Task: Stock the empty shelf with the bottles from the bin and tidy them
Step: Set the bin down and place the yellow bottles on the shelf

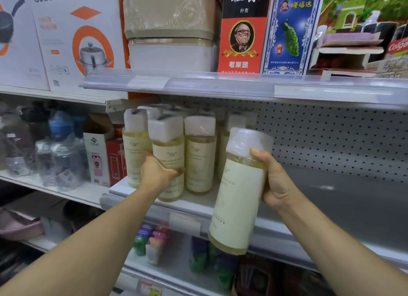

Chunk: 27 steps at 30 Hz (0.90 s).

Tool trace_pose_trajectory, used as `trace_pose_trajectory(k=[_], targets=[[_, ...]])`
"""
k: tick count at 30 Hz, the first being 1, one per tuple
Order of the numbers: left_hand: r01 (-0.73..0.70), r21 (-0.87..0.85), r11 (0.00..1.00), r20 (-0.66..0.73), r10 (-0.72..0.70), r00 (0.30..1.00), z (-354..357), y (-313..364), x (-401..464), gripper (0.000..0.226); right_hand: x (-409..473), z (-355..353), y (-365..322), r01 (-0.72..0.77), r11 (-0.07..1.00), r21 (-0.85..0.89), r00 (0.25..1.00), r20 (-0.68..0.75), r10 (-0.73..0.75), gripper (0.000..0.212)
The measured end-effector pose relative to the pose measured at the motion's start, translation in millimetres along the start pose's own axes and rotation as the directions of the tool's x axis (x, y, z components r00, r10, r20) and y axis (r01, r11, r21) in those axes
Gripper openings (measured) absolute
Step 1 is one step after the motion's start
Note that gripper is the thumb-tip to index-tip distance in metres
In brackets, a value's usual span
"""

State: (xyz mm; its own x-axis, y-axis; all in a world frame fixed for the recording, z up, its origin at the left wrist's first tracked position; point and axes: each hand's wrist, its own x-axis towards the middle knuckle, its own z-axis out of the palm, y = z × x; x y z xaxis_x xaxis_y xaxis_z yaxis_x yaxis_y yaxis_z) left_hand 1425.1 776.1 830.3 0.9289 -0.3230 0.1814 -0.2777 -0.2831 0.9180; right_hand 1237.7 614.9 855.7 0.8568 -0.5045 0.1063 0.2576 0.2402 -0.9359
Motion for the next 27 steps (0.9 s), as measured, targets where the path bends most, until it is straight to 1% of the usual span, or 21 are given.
trace_pose_trajectory(k=[2,4,5,7,9,10,12,14,15,17,19,22,25,27], targets=[[0.013,0.163,0.987,-0.009,-0.012,1.0,-2,-1,-3,0.075,0,0,-1,0.006,1.0,0.018,1.0,0.008,-0.006,0.063],[0.013,0.354,0.935,-0.039,0.0,0.999,-3,-3,-18,0.073,-1,2,-3,0.009,0.999,0.034,1.0,0.019,-0.01,0.063],[0.009,0.42,0.907,-0.059,0.017,0.998,-4,-4,-28,0.07,-2,3,-4,0.01,0.999,0.037,1.0,0.028,-0.011,0.064],[-0.001,0.453,0.891,-0.084,0.044,0.996,-4,-7,-48,0.07,-2,6,-7,0.008,1.0,0.028,0.999,0.046,-0.009,0.074],[-0.065,0.378,0.924,-0.051,0.09,0.995,-2,-7,-64,0.067,-1,8,-10,0.009,1.0,0.025,0.997,0.075,-0.011,0.09],[-0.116,0.321,0.94,-0.003,0.124,0.992,-1,-3,-72,0.065,-1,9,-11,0.011,0.999,0.031,0.996,0.092,-0.014,0.092],[-0.205,0.205,0.957,0.17,0.171,0.97,2,6,-84,0.062,1,11,-15,0.007,0.999,0.047,0.992,0.126,-0.013,0.092],[-0.24,0.102,0.966,0.384,0.184,0.905,4,16,-94,0.066,3,12,-19,-0.001,0.999,0.053,0.987,0.158,-0.008,0.091],[-0.242,0.063,0.968,0.463,0.186,0.867,5,20,-96,0.07,4,12,-21,-0.004,0.999,0.054,0.986,0.168,-0.005,0.09],[-0.243,0.009,0.97,0.555,0.197,0.808,9,26,-98,0.078,7,12,-23,-0.007,0.998,0.055,0.982,0.186,-0.003,0.089],[-0.229,-0.035,0.973,0.596,0.204,0.777,17,29,-100,0.077,12,11,-24,-0.001,0.997,0.073,0.976,0.219,-0.015,0.081],[-0.181,-0.085,0.98,0.606,0.195,0.771,30,29,-98,0.08,17,10,-23,0.005,0.997,0.076,0.963,0.27,-0.025,0.068],[-0.172,-0.067,0.983,0.571,0.18,0.801,39,26,-92,0.083,24,9,-22,-0.001,0.999,0.046,0.966,0.258,-0.011,0.07],[-0.165,-0.058,0.985,0.528,0.171,0.832,43,23,-88,0.076,29,10,-23,0.033,0.999,0.02,0.979,0.201,-0.036,0.078]])
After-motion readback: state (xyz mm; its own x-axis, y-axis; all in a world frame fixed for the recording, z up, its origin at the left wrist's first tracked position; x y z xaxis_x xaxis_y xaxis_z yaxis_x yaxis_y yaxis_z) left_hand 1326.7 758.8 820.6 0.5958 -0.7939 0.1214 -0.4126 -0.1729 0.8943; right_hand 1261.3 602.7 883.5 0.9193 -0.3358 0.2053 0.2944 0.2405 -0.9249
